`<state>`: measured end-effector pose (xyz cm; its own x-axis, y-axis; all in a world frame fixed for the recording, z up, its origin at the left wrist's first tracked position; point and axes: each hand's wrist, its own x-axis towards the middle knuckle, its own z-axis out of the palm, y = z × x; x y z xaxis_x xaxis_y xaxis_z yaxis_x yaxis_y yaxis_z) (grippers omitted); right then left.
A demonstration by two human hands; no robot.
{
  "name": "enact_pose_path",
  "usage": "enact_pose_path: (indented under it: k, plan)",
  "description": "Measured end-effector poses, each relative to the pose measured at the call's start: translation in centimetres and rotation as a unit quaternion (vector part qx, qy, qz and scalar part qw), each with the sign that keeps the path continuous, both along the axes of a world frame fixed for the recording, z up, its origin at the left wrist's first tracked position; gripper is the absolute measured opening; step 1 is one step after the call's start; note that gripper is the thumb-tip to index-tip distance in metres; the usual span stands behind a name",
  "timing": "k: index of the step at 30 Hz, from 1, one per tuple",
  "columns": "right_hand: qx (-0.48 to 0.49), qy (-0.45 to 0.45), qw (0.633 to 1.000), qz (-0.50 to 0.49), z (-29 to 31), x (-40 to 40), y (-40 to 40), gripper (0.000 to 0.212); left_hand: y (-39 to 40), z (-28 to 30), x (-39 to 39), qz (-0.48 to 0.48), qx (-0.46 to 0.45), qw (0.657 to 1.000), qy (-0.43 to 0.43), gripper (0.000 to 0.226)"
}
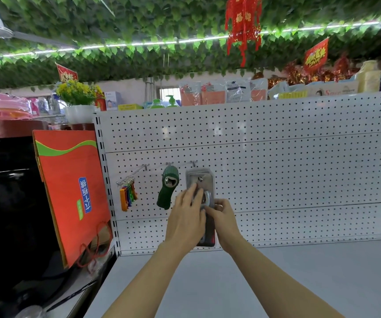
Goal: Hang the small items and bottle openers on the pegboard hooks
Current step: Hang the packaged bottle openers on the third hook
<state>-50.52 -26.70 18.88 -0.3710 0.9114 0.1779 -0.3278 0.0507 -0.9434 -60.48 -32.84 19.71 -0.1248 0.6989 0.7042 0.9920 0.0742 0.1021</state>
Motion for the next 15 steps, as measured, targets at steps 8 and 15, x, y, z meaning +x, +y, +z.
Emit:
enact_pose_path:
  k: [8, 15]
  plan:
    - [0.021, -0.089, 0.996, 0.000, -0.7, 0.4, 2.2, 0.022, 0.5, -0.2, -0.3, 0.000, -0.025, 1.000, -0.006, 0.055]
    - [0.117, -0.206, 0.965, -0.110, -1.4, 2.9, 2.3, 0.033, -0.9, 0.5, -1.3, 0.022, -0.058, 0.998, 0.026, 0.057]
